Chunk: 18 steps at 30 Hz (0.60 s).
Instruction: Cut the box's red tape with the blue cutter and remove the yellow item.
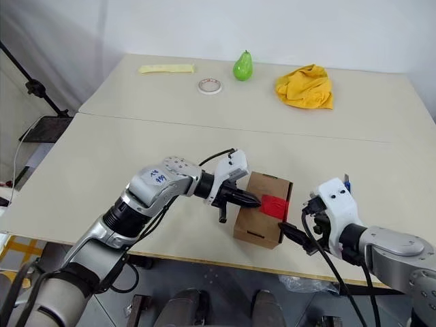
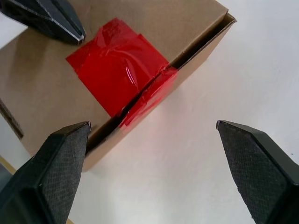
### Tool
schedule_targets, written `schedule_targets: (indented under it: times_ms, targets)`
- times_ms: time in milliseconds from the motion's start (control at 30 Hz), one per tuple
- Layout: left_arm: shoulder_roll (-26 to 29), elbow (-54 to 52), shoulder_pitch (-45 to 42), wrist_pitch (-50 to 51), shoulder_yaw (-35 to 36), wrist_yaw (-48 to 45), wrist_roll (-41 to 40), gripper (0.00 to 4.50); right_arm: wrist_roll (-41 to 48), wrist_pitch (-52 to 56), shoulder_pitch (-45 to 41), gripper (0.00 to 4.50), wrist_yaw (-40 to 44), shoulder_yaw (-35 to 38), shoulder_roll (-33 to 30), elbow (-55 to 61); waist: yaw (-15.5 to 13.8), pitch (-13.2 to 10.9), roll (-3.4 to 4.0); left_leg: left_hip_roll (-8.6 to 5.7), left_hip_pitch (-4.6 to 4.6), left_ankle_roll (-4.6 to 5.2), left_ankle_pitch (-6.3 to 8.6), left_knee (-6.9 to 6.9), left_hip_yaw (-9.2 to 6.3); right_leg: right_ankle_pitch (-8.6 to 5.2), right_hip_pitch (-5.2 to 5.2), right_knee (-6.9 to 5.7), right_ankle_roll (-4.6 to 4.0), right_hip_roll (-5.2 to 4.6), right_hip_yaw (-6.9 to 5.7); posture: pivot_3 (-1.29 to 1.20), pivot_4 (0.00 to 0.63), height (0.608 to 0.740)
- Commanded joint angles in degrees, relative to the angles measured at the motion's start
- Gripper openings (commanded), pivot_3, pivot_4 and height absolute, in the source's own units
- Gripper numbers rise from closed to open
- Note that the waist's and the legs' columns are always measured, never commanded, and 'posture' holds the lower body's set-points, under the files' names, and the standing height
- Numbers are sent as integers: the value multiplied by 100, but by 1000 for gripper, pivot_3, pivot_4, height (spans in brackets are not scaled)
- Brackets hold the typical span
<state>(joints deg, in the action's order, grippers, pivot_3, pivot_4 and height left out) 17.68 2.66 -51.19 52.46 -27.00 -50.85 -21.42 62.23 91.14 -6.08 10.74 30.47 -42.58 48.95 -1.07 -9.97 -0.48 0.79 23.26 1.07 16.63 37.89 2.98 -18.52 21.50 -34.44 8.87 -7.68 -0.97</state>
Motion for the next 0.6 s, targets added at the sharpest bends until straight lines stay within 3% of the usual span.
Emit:
schedule_targets:
  times_ms: [33,300,533,600]
  targets:
    - [62,79,-15,57,-63,18,219,0,-150,93,287,4487,147,4,-341,-132,-17,1,-2,0,0,0,0,1,-1,0,-1,0,0,0,0,0,150,740]
    - [35,55,11,78,-102,4,252,0,-462,-289,438,4487,513,-255,-874,-444,-27,2,-3,0,0,2,0,3,-1,0,-2,1,0,1,-1,0,150,740]
    - [11,51,12,114,-103,26,268,0,-1076,-976,655,4487,946,-1178,-1416,-649,-27,1,-4,-2,0,2,0,5,-1,0,-1,1,0,1,-1,0,150,740]
    - [9,69,4,132,-90,44,278,0,-1570,-1378,829,4487,1236,-1811,-2118,-588,-27,1,-4,-2,1,2,0,5,-1,0,-1,1,0,2,-1,0,150,740]
